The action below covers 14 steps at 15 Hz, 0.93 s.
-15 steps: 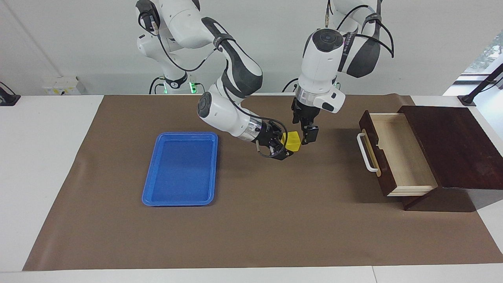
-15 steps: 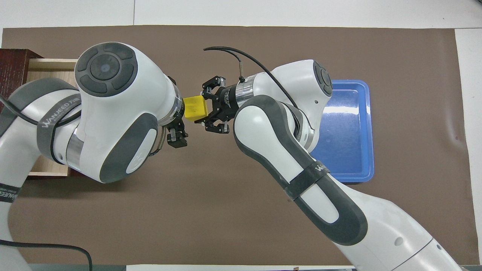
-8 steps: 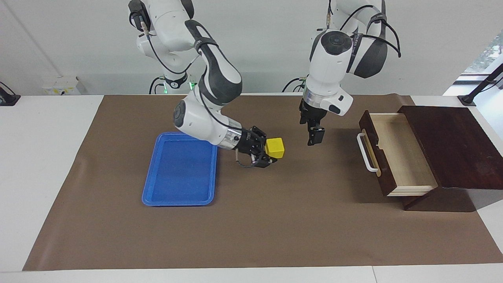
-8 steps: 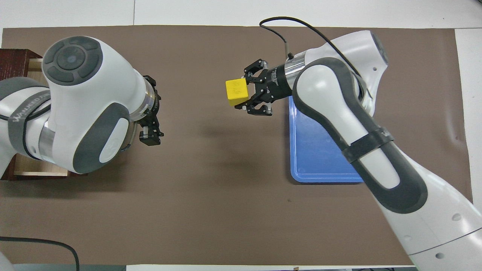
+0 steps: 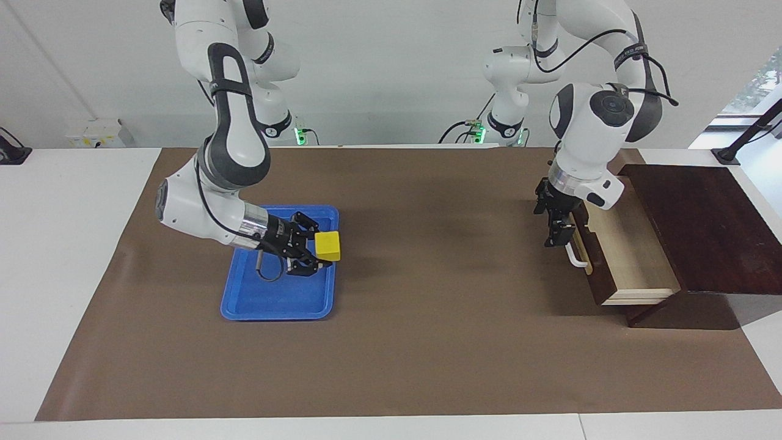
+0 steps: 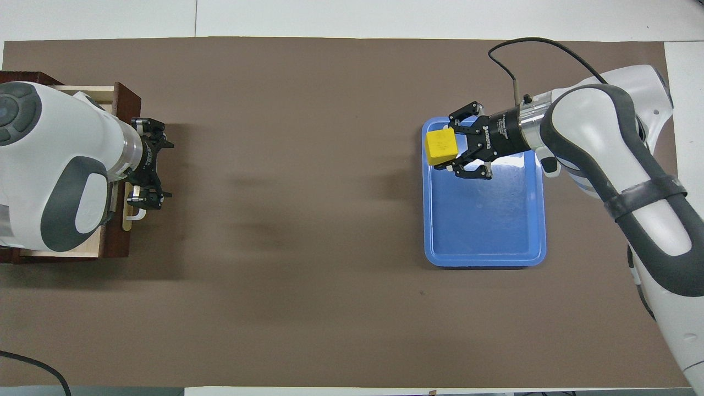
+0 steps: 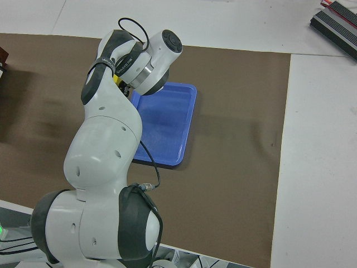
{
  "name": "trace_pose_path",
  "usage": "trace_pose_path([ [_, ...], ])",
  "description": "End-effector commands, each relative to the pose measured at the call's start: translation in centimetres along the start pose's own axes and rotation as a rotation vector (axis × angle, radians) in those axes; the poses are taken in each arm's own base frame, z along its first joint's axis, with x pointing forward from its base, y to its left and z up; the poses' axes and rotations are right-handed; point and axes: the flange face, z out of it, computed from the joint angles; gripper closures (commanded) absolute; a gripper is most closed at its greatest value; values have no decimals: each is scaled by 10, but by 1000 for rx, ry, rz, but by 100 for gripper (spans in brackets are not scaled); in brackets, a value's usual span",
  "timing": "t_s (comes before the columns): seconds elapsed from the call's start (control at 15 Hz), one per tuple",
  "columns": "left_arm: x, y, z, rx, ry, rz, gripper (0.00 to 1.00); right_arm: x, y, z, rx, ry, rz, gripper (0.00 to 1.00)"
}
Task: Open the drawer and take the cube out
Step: 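Carry the cube over the tray with the right gripper while the left retracts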
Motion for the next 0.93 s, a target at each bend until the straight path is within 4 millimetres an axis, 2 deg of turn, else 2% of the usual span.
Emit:
trace_pose_path([
  [0.0, 30, -10, 2, -25, 8, 46, 0, 31, 41, -8, -9, 12, -38, 100],
  [0.27, 81, -8, 3, -29, 16, 83, 0, 86, 76, -18, -11, 8, -109, 100],
  [0.53, 109, -5, -1, -32, 92, 126, 0, 124, 94, -33, 13, 6, -103, 100],
  [0.67, 130, -2, -7, -45, 115, 104, 0, 140, 105, -33, 29, 23, -111, 100],
  [0.87, 157, -3, -10, -60, 123, 96, 0, 165, 123, -20, 41, 65, -123, 100],
])
